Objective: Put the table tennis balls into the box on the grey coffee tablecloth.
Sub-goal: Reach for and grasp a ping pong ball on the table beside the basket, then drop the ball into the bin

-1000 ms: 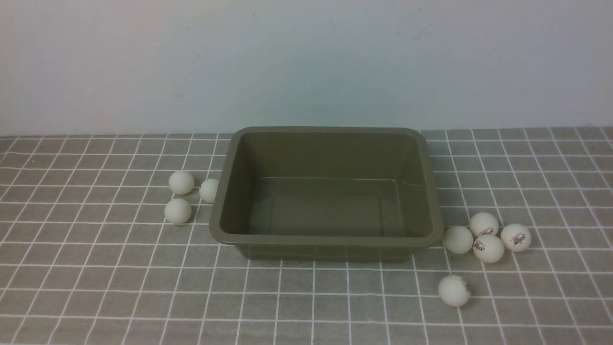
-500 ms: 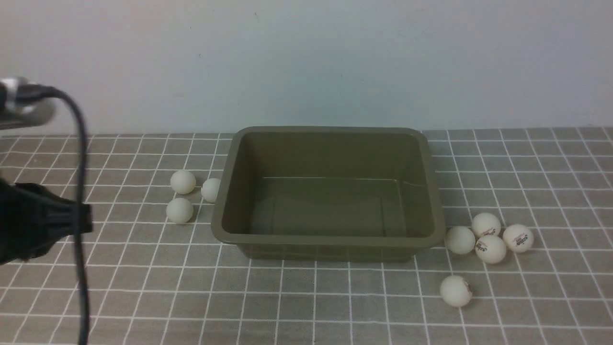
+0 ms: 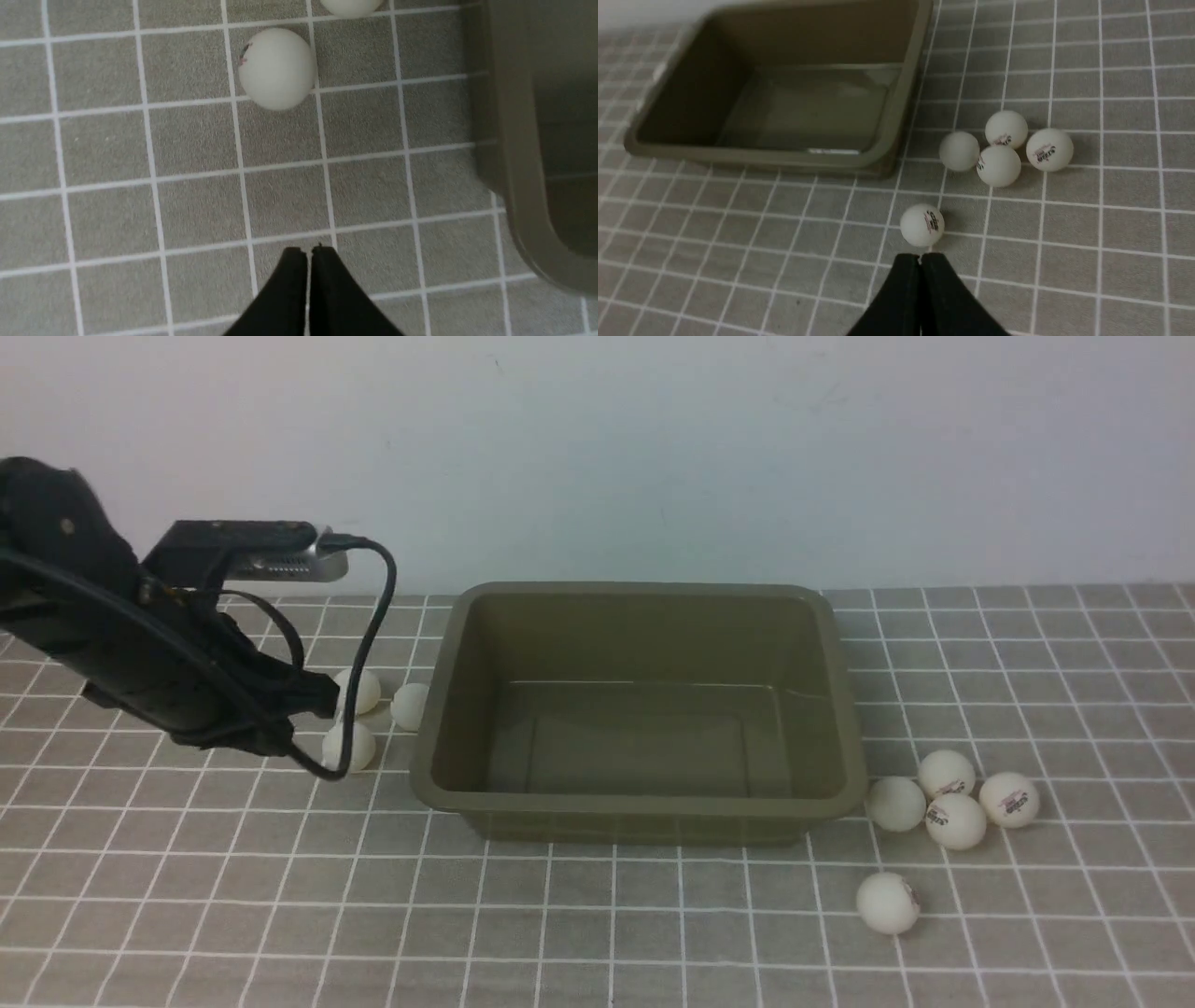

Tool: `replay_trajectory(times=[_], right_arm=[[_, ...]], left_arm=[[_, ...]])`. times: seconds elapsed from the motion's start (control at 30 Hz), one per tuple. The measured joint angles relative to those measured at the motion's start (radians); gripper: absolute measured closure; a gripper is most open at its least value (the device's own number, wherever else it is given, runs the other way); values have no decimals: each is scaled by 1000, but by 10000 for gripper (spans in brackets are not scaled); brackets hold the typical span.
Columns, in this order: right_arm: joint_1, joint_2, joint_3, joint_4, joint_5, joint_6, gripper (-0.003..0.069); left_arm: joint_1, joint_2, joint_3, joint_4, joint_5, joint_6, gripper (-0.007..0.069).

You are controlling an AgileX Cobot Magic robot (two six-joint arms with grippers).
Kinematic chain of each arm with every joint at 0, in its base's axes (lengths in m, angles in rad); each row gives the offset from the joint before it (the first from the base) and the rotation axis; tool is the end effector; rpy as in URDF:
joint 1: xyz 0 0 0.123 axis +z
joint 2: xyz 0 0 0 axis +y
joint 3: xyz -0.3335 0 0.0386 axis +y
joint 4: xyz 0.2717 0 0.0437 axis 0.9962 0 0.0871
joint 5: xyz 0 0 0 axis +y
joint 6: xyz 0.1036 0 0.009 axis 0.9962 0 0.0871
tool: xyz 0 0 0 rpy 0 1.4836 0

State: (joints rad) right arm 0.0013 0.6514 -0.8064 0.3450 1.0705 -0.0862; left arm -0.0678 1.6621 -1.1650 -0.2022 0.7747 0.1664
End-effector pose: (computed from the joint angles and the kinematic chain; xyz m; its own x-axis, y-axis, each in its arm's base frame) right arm 0.0888 0.0310 0.3696 -0.7339 0.0796 -0.6745 -0.1461 0.9514 0.2713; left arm 0.3664 -0.0395 0.2654 -0.9176 0.0831 -0.3888 0.1404 0.9826 -0.1215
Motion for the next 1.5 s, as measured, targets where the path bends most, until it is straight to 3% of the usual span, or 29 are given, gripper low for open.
replay_trajectory(times=[0.17, 0.33, 0.4, 0.57, 0.7, 0.77, 0.8, 0.97, 1.1, 1.2, 1.37, 1.5], right_arm=[[0, 85, -68, 2, 11, -30, 673], [0, 86, -68, 2, 10, -30, 673], [0, 86, -68, 2, 10, -30, 673], [0, 86, -68, 2, 10, -31, 673], [0, 86, -68, 2, 10, -31, 673], [0, 86, -68, 2, 10, -31, 673], [0, 86, -68, 1, 10, -31, 673], [0, 88, -68, -73, 10, -2, 673], [0, 150, -74, -235, 20, 128, 673], [-2, 303, -74, -392, 21, 255, 673], [-9, 541, -74, -408, -76, 294, 671], [-11, 720, -77, -339, -203, 262, 611]], left_arm=[[0, 155, -107, 0, -2, 55, 545], [0, 267, -200, 0, -32, 69, 337], [0, 298, -224, 0, -54, 70, 221], [0, 362, -229, 0, -106, 70, 102], [0, 405, -229, 0, -130, 70, 136], [0, 411, -234, 0, -119, 70, 272], [0, 411, -237, 0, -106, 71, 288], [0, 323, -297, 16, 53, 71, 272], [-12, 200, -344, -15, 131, 71, 272], [-85, 103, -355, -132, 142, 107, 272], [-220, 120, -355, -188, 150, 141, 272], [-286, 185, -355, -188, 142, 136, 272]])
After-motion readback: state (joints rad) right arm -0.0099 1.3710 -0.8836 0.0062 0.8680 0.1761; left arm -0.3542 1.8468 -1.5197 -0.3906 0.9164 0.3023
